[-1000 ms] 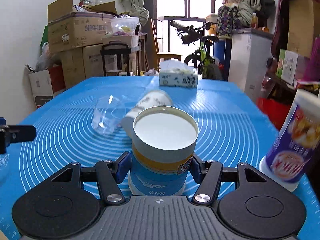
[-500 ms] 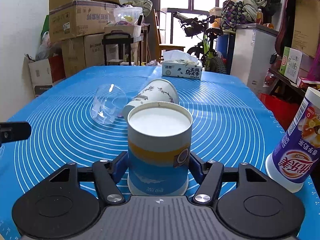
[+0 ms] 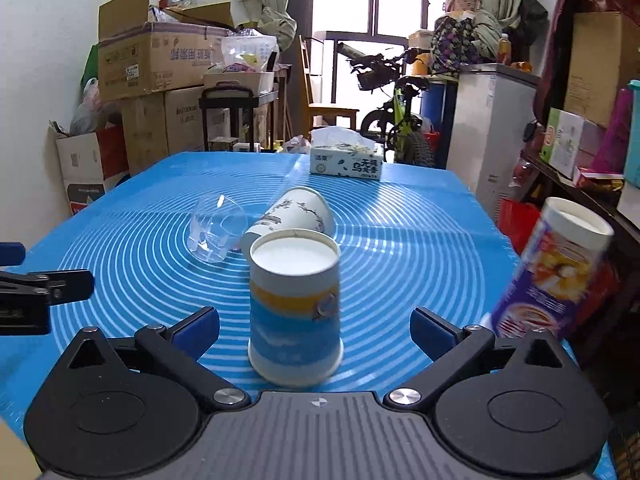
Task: Flip cup upside down
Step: 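Open the right gripper and pull it back from the cup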
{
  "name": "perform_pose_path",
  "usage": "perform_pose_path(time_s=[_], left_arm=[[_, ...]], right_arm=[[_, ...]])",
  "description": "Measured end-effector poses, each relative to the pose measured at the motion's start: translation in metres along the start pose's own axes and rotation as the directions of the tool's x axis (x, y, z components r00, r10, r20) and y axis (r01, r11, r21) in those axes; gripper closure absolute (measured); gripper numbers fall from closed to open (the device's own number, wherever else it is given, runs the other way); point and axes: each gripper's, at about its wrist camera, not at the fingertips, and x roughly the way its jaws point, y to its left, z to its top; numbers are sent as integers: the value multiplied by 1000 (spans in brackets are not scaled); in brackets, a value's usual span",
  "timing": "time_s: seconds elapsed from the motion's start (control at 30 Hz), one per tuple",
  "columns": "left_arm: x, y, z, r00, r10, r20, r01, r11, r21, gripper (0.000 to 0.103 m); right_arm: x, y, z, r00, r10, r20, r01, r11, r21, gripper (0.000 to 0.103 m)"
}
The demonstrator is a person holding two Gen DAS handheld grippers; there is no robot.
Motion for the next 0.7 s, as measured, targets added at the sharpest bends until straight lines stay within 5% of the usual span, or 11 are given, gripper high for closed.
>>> perform_pose_path(time_s=[0.7], left_arm=[[-46, -20, -21, 999, -10, 31, 10, 1000, 22, 8]], right_arm=[[-104, -8, -22, 999, 7, 46, -9, 998, 59, 0]])
